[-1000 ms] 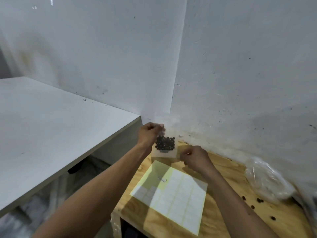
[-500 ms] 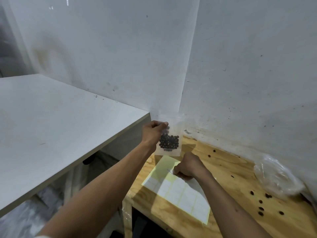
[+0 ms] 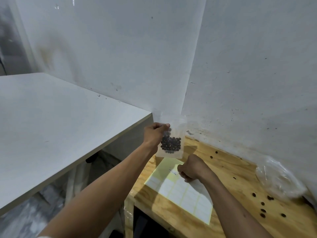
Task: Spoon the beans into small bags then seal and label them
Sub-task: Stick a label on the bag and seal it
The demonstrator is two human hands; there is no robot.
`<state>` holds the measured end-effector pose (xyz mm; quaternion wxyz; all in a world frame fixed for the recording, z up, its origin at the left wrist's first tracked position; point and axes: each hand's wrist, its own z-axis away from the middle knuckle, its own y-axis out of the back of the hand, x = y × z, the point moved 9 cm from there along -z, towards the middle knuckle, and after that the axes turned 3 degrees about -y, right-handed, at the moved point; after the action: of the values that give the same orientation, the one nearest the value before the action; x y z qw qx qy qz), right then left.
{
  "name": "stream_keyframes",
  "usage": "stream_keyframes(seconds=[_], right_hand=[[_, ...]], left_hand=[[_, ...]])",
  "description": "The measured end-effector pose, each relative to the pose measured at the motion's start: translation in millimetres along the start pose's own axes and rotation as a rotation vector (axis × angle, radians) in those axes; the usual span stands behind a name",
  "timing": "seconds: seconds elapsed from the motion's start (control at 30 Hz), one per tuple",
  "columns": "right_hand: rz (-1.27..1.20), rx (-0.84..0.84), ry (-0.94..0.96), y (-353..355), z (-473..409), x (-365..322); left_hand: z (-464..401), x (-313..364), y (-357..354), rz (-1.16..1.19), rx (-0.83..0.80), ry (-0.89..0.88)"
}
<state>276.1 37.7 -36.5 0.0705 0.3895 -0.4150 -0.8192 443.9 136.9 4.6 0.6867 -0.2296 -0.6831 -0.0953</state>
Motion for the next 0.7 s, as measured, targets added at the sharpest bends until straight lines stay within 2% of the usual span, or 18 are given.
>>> stream_keyframes(seconds=[0.13, 0.37, 0.57, 0.7], right_hand=[[0.103, 0.072, -0.015, -1.1, 2.7, -5.1], [0.078, -0.002, -0.024, -8.0, 0.4, -6.0], [-0.197, -0.135, -0.027, -5.3, 3.0, -0.4], [-0.113, -0.030, -0.040, 1.1, 1.0, 6.4]], left_hand=[[2.0, -2.2, -0.7, 0.010, 0.001, 0.006], [7.6, -2.0, 0.1, -0.014, -0.019, 0.003], [7.2, -3.6, 2.0, -0.008, -0.005, 0.028], [8.2, -5.7, 1.2, -0.011, -0.007, 0.032]])
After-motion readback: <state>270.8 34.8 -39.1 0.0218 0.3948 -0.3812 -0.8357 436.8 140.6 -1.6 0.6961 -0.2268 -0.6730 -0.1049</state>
